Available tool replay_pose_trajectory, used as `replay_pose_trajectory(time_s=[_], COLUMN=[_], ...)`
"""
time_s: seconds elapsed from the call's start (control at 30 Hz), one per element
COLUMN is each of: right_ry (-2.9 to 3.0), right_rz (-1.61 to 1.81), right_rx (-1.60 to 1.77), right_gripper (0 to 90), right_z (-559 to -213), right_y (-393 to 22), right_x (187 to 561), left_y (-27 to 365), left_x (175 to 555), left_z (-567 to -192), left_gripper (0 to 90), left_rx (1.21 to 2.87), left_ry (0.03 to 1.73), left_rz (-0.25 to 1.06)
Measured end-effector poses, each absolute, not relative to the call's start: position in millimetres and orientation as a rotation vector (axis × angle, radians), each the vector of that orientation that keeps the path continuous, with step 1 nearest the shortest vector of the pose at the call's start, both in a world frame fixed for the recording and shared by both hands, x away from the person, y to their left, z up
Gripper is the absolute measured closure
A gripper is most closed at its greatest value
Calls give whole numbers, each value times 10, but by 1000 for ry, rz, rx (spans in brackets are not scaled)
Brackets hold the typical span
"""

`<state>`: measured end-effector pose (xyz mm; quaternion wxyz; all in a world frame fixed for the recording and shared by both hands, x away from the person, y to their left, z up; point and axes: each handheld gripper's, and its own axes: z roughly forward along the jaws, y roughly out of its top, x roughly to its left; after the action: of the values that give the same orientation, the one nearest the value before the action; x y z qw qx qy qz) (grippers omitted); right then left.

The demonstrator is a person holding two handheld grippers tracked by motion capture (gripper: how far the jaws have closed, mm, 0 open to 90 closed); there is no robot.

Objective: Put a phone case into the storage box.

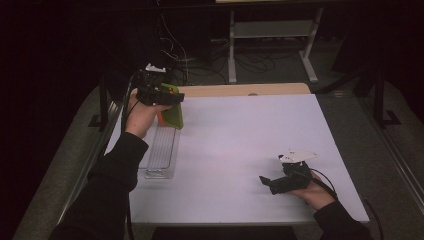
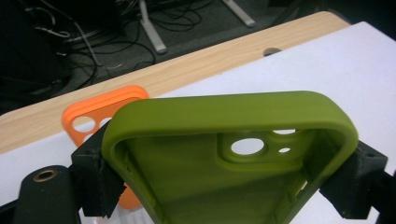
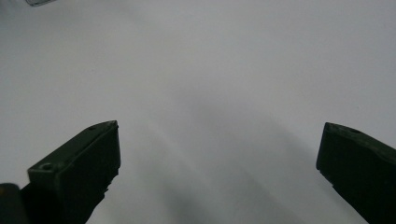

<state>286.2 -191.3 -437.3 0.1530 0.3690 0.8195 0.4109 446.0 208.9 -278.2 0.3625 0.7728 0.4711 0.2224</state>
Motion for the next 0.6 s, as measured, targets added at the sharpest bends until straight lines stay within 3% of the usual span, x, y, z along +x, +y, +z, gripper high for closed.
replay_pose_trajectory(time_s=[0.6], right_ry=[2349], right_rz=[1184], right_rx=[1071], right_gripper=[0], right_z=[-4369], right_y=[-1916], right_x=[2857], left_y=[2190], left_x=[4712], left_z=[-2928], left_gripper=[144], left_rx=[1932], left_ry=[1384], left_rz=[686])
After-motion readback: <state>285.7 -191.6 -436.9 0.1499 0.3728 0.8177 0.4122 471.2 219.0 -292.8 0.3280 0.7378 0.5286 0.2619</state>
